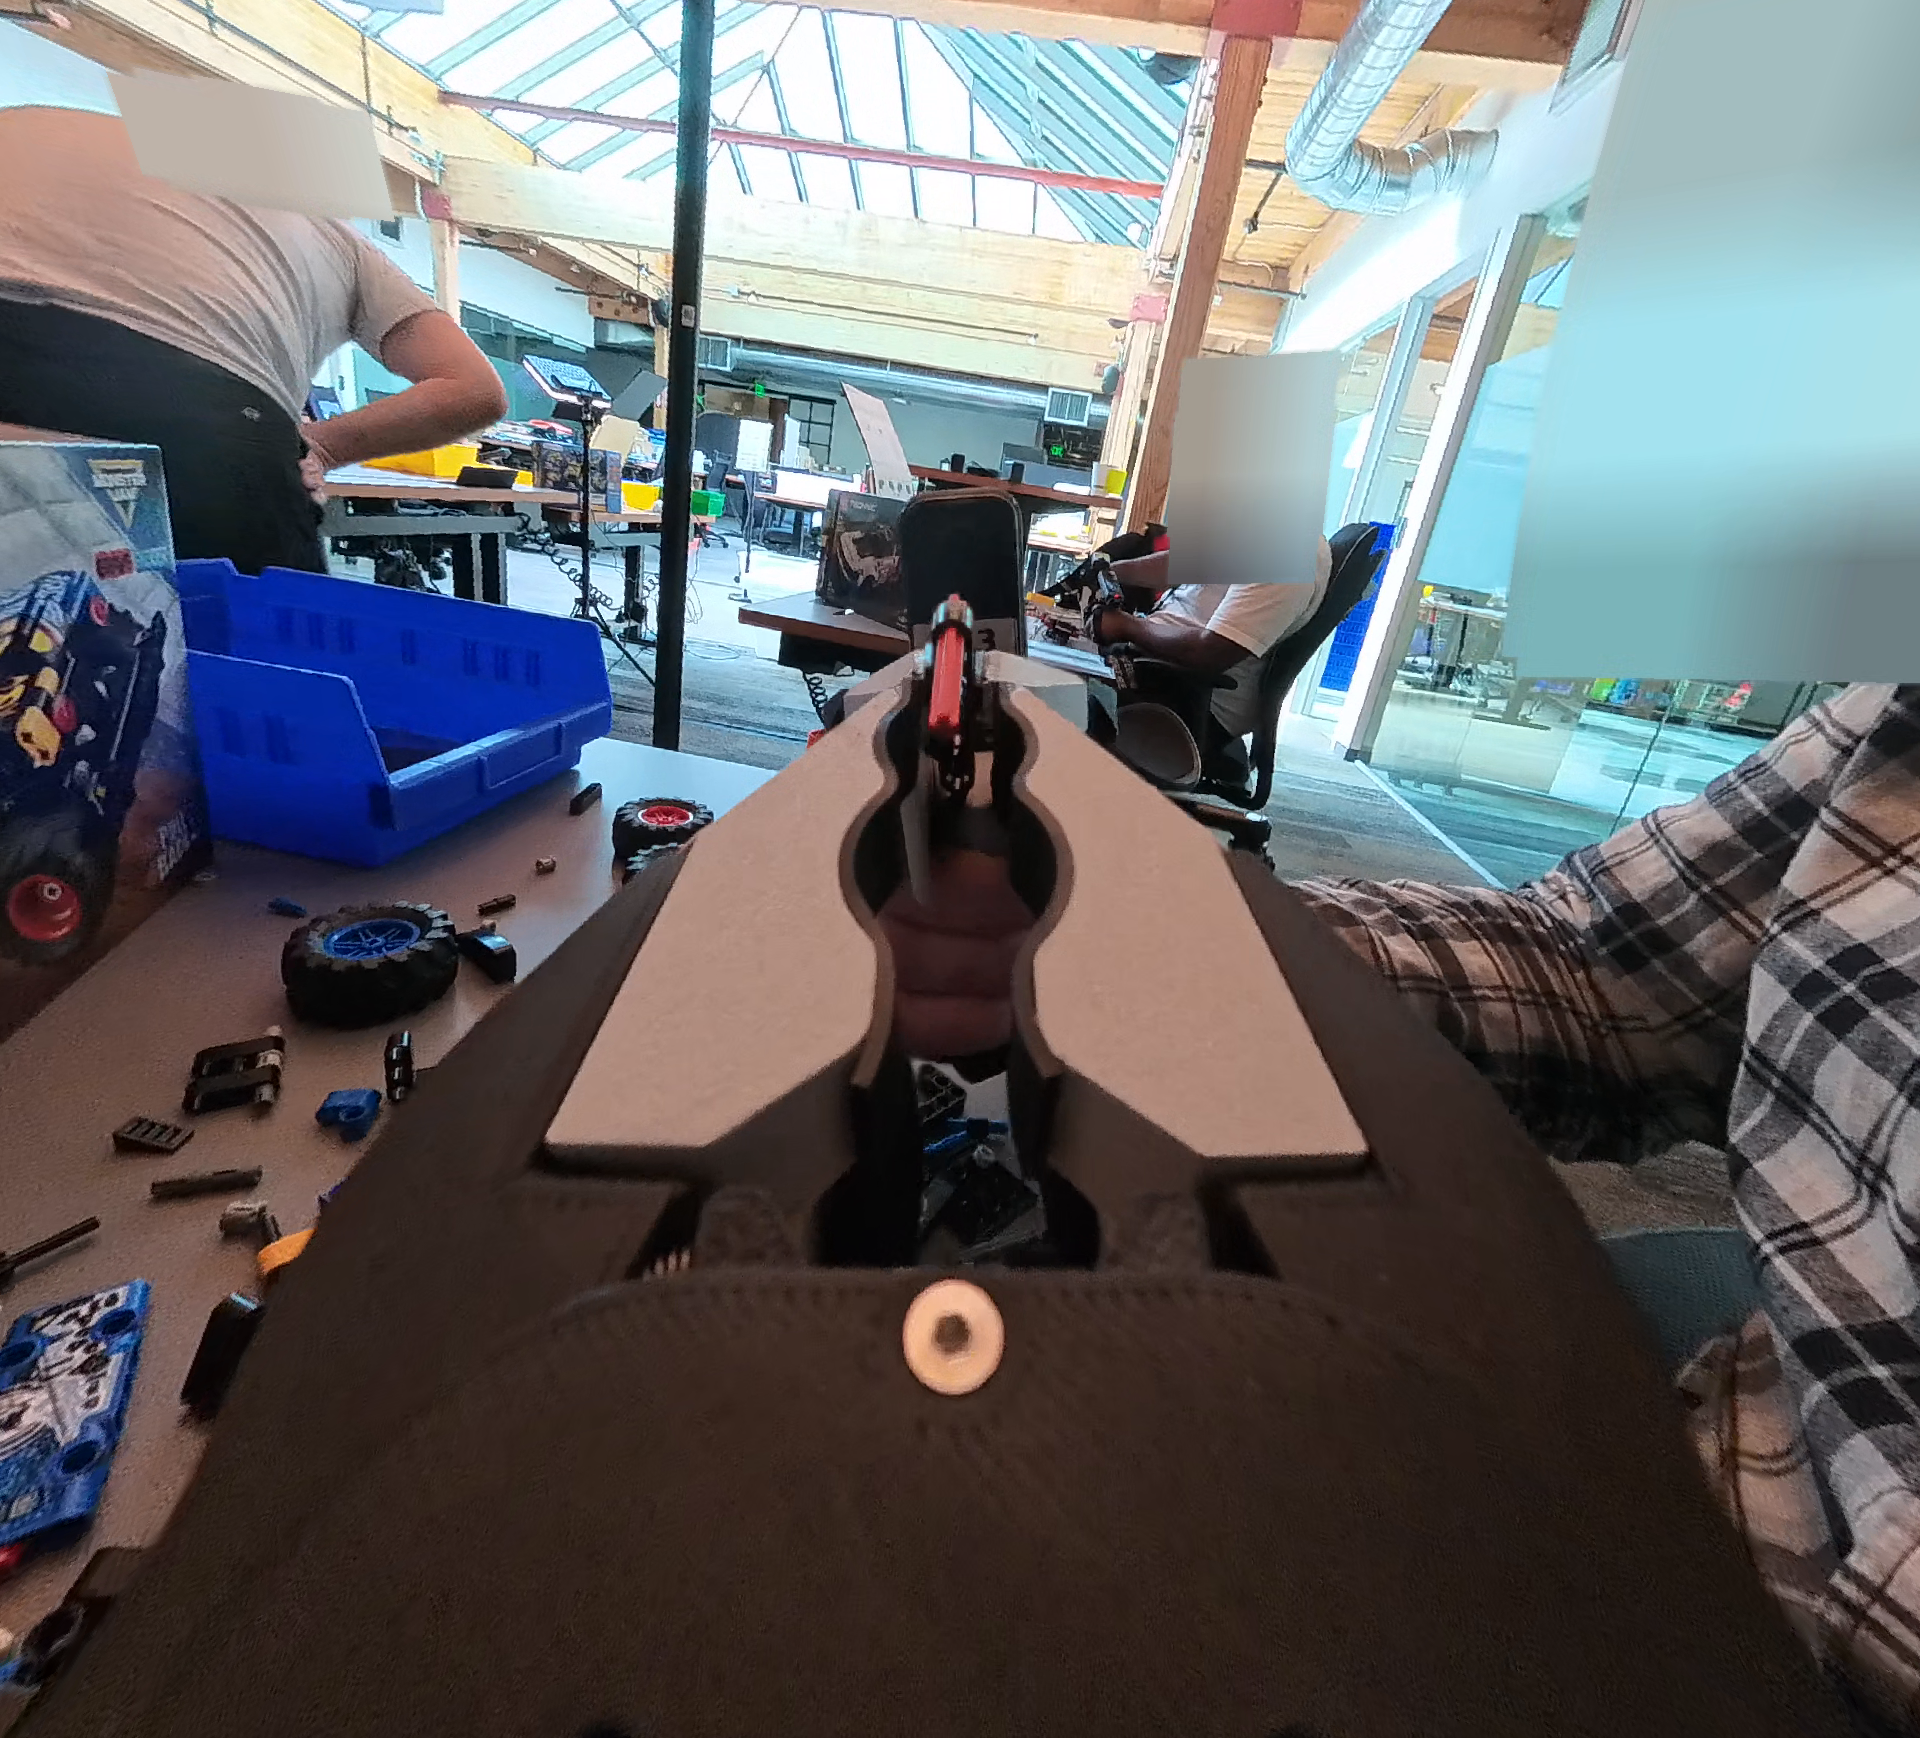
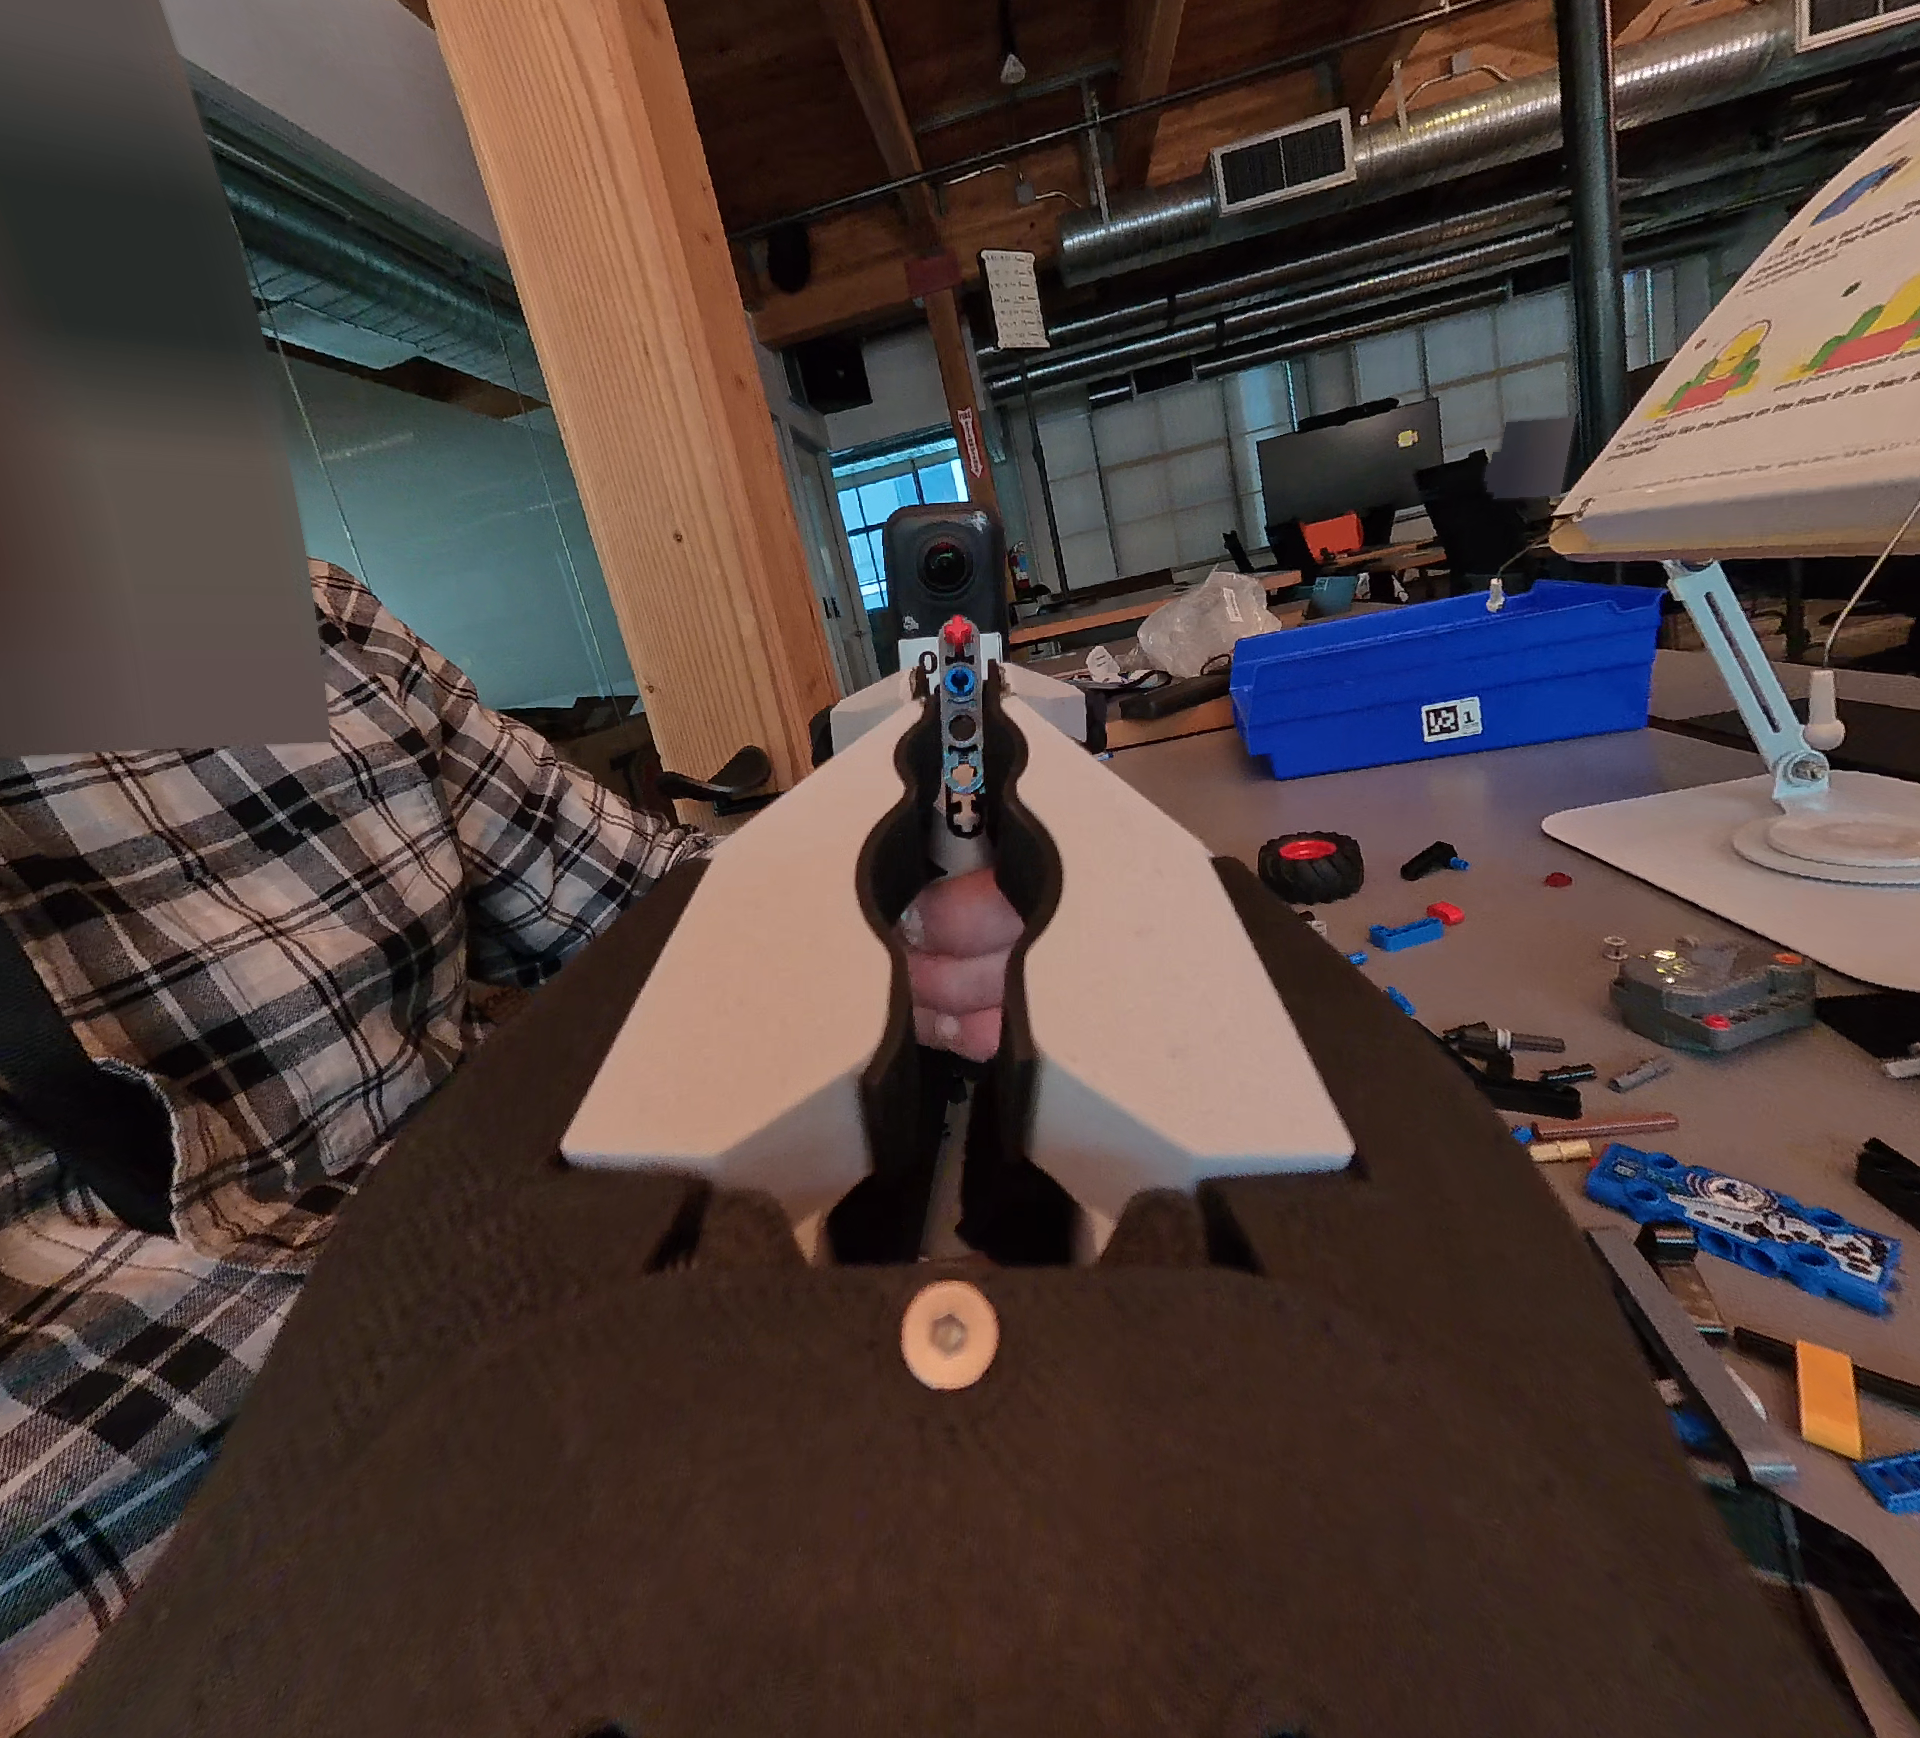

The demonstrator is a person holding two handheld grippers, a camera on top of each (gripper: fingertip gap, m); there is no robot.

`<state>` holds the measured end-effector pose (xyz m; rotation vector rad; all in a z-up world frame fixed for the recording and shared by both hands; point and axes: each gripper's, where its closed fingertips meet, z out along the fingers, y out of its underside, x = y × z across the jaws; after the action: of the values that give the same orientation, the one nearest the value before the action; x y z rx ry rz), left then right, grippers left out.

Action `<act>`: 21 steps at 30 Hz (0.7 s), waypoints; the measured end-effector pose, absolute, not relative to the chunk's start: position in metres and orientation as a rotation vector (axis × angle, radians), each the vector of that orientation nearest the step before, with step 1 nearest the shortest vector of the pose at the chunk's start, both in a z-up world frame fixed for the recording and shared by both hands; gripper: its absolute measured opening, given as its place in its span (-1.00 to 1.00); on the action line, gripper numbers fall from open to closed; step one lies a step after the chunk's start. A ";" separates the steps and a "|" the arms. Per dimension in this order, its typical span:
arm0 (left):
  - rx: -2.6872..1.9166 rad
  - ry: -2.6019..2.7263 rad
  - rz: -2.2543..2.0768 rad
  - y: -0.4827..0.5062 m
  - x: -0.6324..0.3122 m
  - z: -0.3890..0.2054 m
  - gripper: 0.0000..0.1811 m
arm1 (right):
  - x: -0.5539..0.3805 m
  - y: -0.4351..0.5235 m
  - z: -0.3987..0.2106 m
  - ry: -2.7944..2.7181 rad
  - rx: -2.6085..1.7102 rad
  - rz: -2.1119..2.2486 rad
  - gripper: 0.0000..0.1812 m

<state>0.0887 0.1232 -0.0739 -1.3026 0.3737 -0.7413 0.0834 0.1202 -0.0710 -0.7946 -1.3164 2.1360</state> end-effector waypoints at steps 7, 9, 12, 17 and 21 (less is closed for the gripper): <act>-1.267 0.312 -0.749 0.127 0.090 -0.068 -0.93 | 0.088 0.127 -0.063 -1.244 -0.769 2.149 -0.95; -1.251 0.295 -0.764 0.127 0.089 -0.066 -0.93 | 0.087 0.123 -0.065 -1.268 -0.768 2.134 -0.95; -1.246 0.298 -0.764 0.127 0.090 -0.065 -0.96 | 0.087 0.123 -0.064 -1.266 -0.768 2.133 -0.95; -1.238 0.287 -0.780 0.126 0.090 -0.064 -0.98 | 0.087 0.123 -0.065 -1.269 -0.772 2.112 -0.95; -1.227 0.270 -0.813 0.126 0.091 -0.062 -0.98 | 0.087 0.121 -0.065 -1.286 -0.769 2.086 -0.94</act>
<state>0.0914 0.1264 -0.0616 -1.2268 0.2701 -0.8128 0.0871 0.1214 -0.0653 -0.7690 -1.2858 2.0859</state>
